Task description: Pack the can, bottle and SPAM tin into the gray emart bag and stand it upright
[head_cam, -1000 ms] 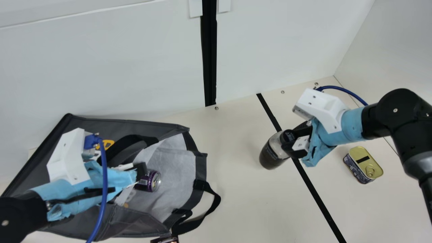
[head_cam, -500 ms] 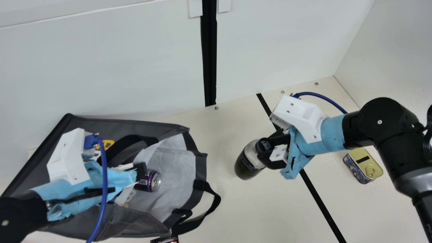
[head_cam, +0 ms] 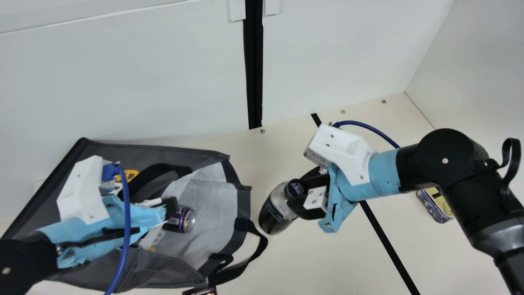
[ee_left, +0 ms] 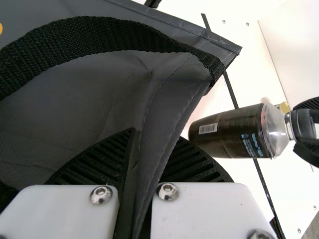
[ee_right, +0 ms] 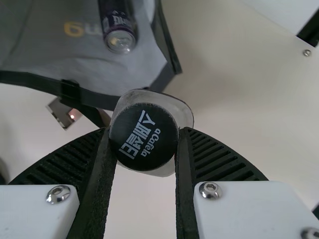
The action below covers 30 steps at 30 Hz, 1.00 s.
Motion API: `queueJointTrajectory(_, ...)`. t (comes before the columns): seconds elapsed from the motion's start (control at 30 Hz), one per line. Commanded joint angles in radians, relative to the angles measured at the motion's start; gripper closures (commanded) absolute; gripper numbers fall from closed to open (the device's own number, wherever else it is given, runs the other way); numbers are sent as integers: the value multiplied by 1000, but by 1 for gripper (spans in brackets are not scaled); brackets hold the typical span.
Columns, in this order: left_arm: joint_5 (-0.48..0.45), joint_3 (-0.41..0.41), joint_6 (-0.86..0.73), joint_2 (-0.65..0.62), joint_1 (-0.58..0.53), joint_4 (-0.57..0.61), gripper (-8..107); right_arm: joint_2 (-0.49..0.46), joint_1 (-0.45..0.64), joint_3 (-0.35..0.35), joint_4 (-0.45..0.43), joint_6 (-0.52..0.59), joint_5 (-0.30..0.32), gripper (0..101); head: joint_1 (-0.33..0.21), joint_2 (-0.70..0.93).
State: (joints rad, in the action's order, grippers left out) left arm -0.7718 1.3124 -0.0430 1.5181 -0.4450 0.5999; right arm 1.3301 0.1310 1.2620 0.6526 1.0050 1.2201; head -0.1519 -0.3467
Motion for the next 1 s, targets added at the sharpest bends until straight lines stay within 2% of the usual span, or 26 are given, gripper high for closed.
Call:
queueJointTrajectory(0.0, 0, 0, 0, 0, 0, 0, 107, -4, -19, 5, 17, -11, 0, 101, -23, -2)
queueJointTrajectory(0.33, 0, 0, 0, 0, 0, 0, 107, -28, -55, 39, 48, -1, 0, 101, -23, -2)
queueJointTrajectory(0.57, 0, 0, 0, 0, 0, 0, 107, -28, -69, 58, 110, 4, 0, 101, -23, -2)
queueJointTrajectory(0.97, 0, 0, 0, 0, 0, 0, 107, -50, -113, 50, 231, 8, 0, 101, -23, -2)
